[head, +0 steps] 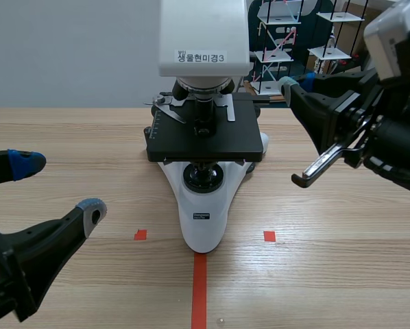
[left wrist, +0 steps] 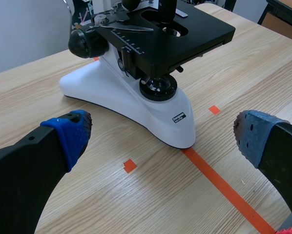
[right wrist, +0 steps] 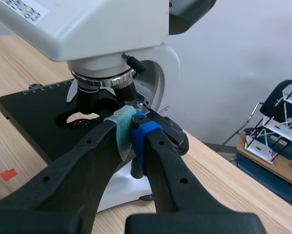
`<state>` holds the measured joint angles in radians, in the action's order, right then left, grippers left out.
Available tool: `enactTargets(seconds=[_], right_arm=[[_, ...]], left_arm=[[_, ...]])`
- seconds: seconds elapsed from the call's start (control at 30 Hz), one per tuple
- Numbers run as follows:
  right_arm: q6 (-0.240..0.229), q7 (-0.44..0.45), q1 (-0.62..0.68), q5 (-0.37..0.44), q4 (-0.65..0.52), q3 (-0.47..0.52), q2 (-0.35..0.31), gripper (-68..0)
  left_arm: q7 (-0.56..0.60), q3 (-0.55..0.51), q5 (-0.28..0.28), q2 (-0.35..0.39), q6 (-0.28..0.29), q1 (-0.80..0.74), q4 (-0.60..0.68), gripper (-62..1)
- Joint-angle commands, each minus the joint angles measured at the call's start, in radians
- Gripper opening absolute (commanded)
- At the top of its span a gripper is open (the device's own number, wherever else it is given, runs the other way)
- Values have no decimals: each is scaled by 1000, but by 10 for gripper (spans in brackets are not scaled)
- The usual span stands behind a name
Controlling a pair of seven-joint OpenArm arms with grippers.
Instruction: Point at the revolving nosepiece
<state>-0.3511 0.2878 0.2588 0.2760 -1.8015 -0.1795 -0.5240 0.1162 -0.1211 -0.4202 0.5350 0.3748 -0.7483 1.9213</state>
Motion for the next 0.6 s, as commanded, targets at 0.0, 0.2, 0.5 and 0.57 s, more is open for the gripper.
enactTargets(seconds=[0.0, 0.2, 0.5, 0.57], right_arm=[[15, 23, -24, 6, 0, -1, -10, -667], [15, 31, -84, -5, 45, -55, -10, -667], [14, 45, -138, -8, 84, -96, -10, -667], [14, 46, -140, -8, 84, -96, -10, -667]], left_arm=[[14, -3, -6, -3, 2, -2, 5, 8], [14, -3, -6, -3, 2, -2, 5, 8], [14, -3, -6, -3, 2, -2, 5, 8], [14, -3, -6, -3, 2, -2, 5, 8]])
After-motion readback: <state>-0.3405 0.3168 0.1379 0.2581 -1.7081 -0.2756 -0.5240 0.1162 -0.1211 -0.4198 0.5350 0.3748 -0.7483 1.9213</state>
